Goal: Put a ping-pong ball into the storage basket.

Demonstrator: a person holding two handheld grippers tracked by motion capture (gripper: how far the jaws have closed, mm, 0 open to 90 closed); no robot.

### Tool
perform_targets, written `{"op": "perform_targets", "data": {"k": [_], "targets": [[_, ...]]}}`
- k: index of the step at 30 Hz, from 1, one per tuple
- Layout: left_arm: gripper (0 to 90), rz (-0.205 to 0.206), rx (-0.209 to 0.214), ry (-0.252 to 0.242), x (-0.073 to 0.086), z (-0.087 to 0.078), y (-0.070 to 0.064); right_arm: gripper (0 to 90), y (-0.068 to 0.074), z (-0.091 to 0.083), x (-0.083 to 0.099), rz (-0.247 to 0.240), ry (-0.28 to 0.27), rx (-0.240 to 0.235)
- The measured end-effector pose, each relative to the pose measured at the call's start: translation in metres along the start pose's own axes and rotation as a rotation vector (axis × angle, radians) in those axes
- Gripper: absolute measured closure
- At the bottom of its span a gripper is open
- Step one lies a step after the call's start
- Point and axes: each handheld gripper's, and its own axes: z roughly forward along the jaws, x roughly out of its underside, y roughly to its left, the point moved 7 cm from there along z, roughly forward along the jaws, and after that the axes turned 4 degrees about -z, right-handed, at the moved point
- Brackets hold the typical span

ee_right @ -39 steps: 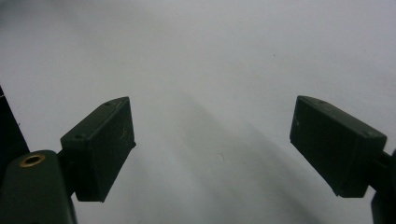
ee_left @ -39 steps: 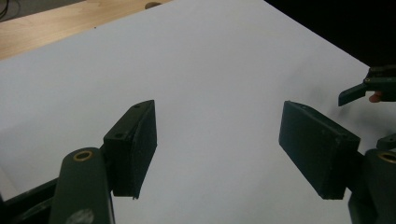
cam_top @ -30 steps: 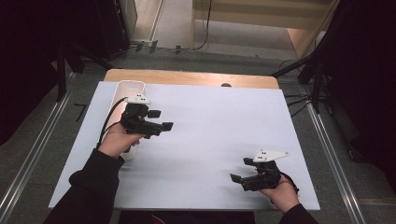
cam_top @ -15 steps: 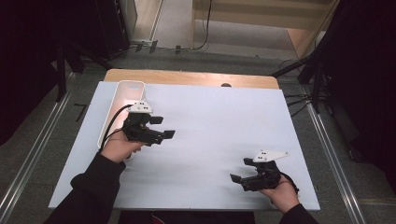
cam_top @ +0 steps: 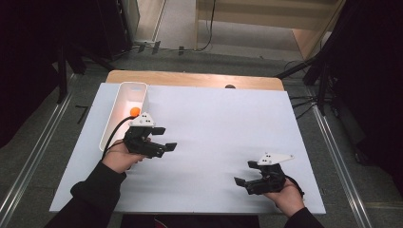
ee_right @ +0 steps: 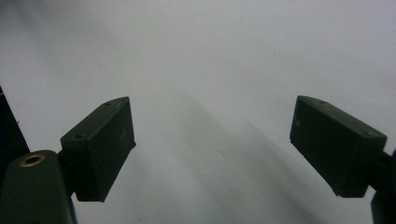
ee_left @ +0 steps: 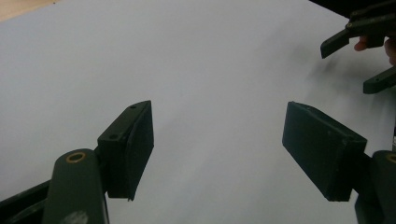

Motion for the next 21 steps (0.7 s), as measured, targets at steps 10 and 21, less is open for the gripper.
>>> {"op": "perform_targets", "data": {"k": [10, 21], "targets": [[25.2, 0.003, 0.009, 0.018, 0.014, 0.002, -0.003, 12.4, 0.000, 0.000, 0.000, -0.001, 0.003, 0.003], [25.3, 0.028, 0.022, 0.023, 0.026, 0.003, -0.008, 12.3, 0.000, 0.001, 0.000, -0.001, 0.002, 0.004]]}}
